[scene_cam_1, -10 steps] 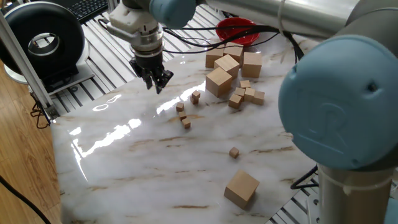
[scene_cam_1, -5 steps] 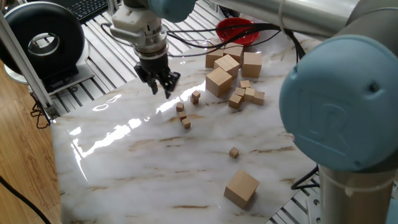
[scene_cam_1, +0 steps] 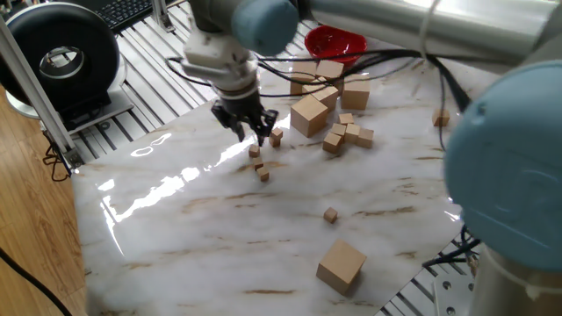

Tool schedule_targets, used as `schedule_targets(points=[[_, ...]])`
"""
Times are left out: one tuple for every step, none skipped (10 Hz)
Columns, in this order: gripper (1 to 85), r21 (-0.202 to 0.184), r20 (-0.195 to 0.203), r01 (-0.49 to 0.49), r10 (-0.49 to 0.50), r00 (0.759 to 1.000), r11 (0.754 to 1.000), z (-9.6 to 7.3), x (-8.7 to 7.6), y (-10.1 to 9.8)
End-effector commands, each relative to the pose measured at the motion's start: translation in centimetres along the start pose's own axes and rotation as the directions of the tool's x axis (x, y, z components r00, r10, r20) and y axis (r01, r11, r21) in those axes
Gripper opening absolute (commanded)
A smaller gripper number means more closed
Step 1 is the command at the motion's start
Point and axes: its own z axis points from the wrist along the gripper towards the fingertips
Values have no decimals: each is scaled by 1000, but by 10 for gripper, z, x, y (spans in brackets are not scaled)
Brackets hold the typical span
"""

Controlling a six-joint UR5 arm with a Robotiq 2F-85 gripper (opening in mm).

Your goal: Stack the blocks in a vertical line of five

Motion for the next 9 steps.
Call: schedule_targets(points=[[420, 37, -44, 1, 0, 999, 999, 7, 12, 6], [420, 50, -51, -4, 7, 999, 999, 8, 12, 2], [420, 59, -40, -11, 13, 999, 998, 9, 7, -1], [420, 73, -40, -13, 16, 999, 997, 10, 6, -5], [420, 80, -39, -16, 20, 999, 997, 11, 5, -7], [420, 86, -31, -23, 26, 999, 996, 12, 2, -9], [420, 94, -26, -32, 35, 999, 995, 14, 0, -12], [423, 112, -44, -43, 48, 998, 993, 14, 4, -17], [423, 119, -51, -47, 54, 997, 992, 14, 3, -20]])
